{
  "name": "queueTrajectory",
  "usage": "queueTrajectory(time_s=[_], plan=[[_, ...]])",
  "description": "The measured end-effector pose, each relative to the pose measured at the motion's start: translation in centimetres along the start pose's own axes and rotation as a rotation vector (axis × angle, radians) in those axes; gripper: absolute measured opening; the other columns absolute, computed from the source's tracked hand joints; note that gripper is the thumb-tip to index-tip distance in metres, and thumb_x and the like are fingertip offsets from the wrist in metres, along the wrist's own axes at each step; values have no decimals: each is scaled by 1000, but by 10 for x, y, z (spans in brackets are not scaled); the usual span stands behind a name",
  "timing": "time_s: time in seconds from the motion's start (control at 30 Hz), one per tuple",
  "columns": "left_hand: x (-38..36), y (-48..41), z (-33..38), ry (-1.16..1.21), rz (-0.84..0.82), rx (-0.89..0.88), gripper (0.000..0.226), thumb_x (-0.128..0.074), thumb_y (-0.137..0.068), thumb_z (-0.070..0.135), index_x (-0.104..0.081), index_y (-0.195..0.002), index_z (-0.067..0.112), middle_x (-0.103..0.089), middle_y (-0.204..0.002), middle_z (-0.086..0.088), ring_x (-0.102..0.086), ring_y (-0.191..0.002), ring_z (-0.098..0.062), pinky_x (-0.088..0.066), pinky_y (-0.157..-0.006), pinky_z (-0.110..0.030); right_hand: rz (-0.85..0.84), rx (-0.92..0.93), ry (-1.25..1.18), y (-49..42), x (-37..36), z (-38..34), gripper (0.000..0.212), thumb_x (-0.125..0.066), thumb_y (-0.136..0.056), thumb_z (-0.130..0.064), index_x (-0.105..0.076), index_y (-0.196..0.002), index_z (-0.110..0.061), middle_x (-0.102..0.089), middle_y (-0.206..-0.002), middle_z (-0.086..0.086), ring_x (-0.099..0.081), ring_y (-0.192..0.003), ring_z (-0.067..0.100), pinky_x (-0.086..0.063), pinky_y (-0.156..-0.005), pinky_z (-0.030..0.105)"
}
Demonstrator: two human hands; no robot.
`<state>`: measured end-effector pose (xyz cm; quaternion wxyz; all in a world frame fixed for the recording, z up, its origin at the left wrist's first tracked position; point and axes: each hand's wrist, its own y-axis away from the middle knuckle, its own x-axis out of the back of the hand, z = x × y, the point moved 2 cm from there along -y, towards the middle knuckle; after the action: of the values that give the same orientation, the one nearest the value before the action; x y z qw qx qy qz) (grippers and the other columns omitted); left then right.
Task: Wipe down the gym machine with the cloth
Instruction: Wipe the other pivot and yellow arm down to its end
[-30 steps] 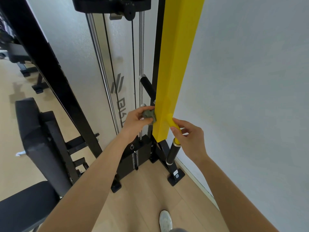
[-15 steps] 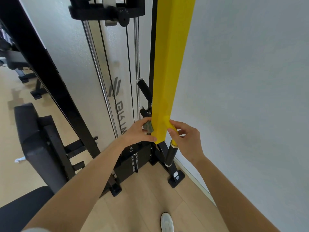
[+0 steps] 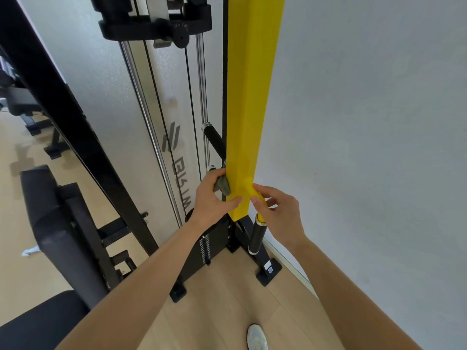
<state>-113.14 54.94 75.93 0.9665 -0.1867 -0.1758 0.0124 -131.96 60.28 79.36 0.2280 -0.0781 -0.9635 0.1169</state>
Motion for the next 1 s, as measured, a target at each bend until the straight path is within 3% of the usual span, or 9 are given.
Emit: queueTrajectory(time_s=[0.1, 0.23, 0.37, 0.5, 0.6, 0.67, 0.77, 0.87, 1.0], plan=[[-6, 7, -15, -45, -87, 109, 81, -94, -69, 26, -52, -137, 19, -59, -122, 8, -58, -113, -5, -53, -94, -21, 9, -5, -3, 1, -1, 1, 27, -69, -93, -29, -72, -120, -27, -71, -115, -9, -62, -84, 5, -49, -72, 7], [-8, 17, -35, -97, -177, 152, 79, -94, -68, 24, -53, -135, 22, -59, -123, 5, -59, -111, -6, -55, -97, -29, 3, -9, 6, 1, 0, 1, 30, -68, -94, -31, -72, -123, -24, -72, -118, -6, -62, -84, 7, -50, -72, 7], [3, 25, -35, -99, -190, 160, 76, -94, -68, 24, -56, -134, 25, -59, -124, 10, -59, -113, -3, -54, -95, -23, 2, -27, 3, 2, -1, -1, 32, -67, -94, -32, -71, -124, -24, -72, -117, -5, -62, -84, 8, -50, -72, 7], [23, 48, -13, 96, -86, 257, 61, -90, -72, 12, -65, -126, 27, -64, -122, 6, -62, -111, -10, -56, -92, -22, -6, -42, -7, 3, -2, -4, 31, -66, -95, -30, -69, -126, -25, -71, -116, -5, -62, -85, 8, -49, -72, 5], [35, 62, 16, 278, -46, 272, 49, -81, -82, 6, -66, -126, 22, -65, -122, 0, -63, -113, -18, -58, -92, -30, 17, -12, 16, 12, -2, -11, 32, -69, -94, -26, -66, -125, -31, -62, -125, -12, -62, -103, 11, -53, -83, 13], [39, 66, 39, 421, -21, 285, 44, -75, -84, 9, -67, -126, 20, -66, -122, -3, -64, -114, -24, -58, -93, -37, 42, 56, 26, 25, 1, -22, 40, -75, -89, -26, -65, -128, -32, -55, -131, -17, -54, -120, 9, -52, -95, 26], [35, 73, 69, 519, -48, 275, 41, -69, -89, 4, -66, -127, 19, -68, -118, -4, -65, -113, -27, -58, -92, -41, -80, 167, -78, 47, 9, -47, 58, -77, -84, -37, -57, -138, -31, -54, -135, -18, -52, -126, 10, -49, -98, 22], [24, 78, 95, 525, -98, 232, 41, -61, -93, -9, -64, -127, 12, -72, -109, 0, -69, -106, -20, -61, -86, -36, -209, 179, -204, 56, 14, -59, 54, -79, -86, -21, -59, -136, -28, -56, -134, -14, -57, -124, 13, -56, -92, 24], [10, 79, 107, 558, -59, 255, 39, -65, -89, 9, -62, -128, 10, -72, -106, -3, -72, -97, -22, -61, -74, -33, -194, 179, -179, 45, 28, -46, 35, -76, -87, -6, -73, -118, -22, -66, -121, -11, -64, -112, 16, -60, -85, 33]])
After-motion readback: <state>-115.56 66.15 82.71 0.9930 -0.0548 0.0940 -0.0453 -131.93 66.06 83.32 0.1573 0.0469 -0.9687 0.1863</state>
